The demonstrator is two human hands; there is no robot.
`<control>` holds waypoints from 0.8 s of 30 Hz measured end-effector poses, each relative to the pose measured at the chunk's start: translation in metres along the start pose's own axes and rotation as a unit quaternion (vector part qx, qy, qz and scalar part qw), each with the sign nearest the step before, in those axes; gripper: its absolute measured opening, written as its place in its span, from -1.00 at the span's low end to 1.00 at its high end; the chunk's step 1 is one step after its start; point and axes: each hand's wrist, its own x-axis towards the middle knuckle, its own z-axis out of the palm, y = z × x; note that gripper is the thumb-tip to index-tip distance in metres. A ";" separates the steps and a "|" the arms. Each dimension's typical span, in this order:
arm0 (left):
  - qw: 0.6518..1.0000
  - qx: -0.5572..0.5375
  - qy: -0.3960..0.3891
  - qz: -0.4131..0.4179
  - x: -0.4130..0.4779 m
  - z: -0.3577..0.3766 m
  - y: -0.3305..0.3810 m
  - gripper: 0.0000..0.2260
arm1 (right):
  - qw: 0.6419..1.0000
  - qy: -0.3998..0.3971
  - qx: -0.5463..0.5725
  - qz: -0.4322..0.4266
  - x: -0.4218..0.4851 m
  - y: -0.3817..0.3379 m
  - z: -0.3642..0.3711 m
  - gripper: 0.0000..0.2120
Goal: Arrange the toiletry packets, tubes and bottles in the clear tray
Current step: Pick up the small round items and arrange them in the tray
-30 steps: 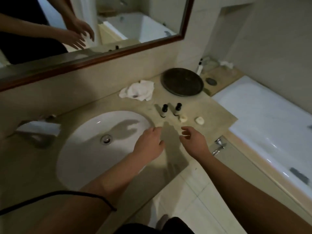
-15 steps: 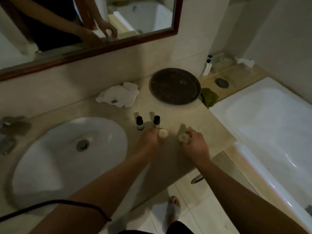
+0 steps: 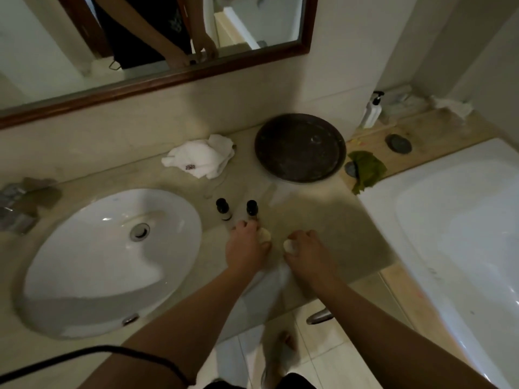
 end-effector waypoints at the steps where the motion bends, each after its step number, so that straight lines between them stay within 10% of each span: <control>1: 1.000 -0.010 -0.007 -0.002 -0.003 -0.001 -0.002 -0.62 | 1.000 -0.002 0.007 -0.010 -0.001 -0.003 0.000 -0.63; 6: 0.992 -0.110 -0.029 -0.047 -0.027 -0.023 -0.041 -0.72 | 0.995 -0.009 0.045 -0.089 -0.012 -0.044 0.011 -0.64; 24: 0.915 -0.208 0.287 -0.194 -0.244 -0.222 -0.408 -0.78 | 0.908 -0.142 0.065 -0.389 -0.149 -0.400 0.230 -0.71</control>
